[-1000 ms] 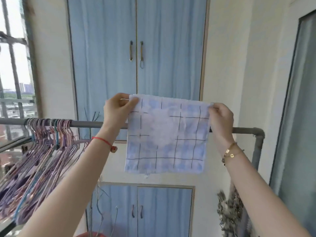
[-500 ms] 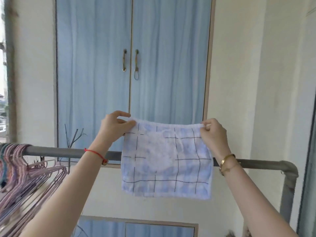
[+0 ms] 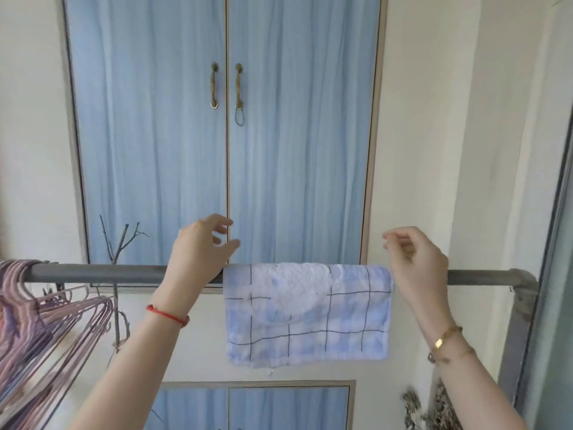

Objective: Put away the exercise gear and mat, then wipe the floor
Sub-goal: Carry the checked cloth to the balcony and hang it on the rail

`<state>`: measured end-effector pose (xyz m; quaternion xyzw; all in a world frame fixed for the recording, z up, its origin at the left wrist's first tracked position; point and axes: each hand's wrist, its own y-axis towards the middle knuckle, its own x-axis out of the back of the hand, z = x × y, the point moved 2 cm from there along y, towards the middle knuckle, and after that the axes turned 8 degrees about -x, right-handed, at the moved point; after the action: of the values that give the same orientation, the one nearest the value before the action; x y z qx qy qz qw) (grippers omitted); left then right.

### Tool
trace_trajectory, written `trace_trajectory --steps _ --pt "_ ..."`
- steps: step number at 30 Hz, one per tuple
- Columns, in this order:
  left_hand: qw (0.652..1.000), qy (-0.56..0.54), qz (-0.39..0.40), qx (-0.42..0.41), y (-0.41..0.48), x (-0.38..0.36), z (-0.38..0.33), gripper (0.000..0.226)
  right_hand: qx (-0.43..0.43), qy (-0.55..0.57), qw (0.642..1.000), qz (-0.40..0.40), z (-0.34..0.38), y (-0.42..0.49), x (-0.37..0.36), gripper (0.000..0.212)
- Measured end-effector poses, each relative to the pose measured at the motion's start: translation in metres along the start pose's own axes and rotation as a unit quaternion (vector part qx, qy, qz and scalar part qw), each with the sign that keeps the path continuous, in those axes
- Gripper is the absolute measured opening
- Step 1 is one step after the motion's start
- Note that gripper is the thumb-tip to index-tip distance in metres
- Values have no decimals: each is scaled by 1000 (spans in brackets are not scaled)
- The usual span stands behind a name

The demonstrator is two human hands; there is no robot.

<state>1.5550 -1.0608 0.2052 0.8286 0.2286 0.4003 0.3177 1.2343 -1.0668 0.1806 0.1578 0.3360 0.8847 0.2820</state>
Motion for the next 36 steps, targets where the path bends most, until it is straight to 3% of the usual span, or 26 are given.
trace_trajectory --steps 2,4,6,9,11,14,20,26,32,34,36 --pt "987 -54 -142 -52 -22 10 -10 12 33 59 995 -79 1 -32 10 12" --pt "954 -108 -268 -76 -58 15 -19 14 24 74 992 -101 -10 -59 11 14" --pt "936 -152 -312 -61 -96 6 -19 21 -11 65 995 -81 -27 -76 5 15" --pt "951 -189 -245 6 -128 -24 -7 33 -81 75 993 -36 -47 -87 -7 12" --pt "956 -211 -200 49 -130 -36 4 27 -134 110 985 -18 -52 -87 -13 8" --pt "941 -282 -159 98 -119 -40 15 9 -190 181 965 -1 -54 -81 -20 9" --pt "912 -396 -29 101 -102 -33 25 16 -208 232 947 71 -51 -72 -19 13" --pt "910 -384 -44 149 -108 -33 33 12 -232 261 929 123 -59 -72 -9 33" --pt "912 -371 -30 172 -126 -45 43 22 -325 350 851 217 -72 -75 -2 15" --pt "912 -371 -17 173 -130 -46 45 22 -337 369 828 255 -72 -76 2 22" --pt "913 -368 2 173 -133 -47 49 21 -333 356 828 276 -74 -78 5 28"
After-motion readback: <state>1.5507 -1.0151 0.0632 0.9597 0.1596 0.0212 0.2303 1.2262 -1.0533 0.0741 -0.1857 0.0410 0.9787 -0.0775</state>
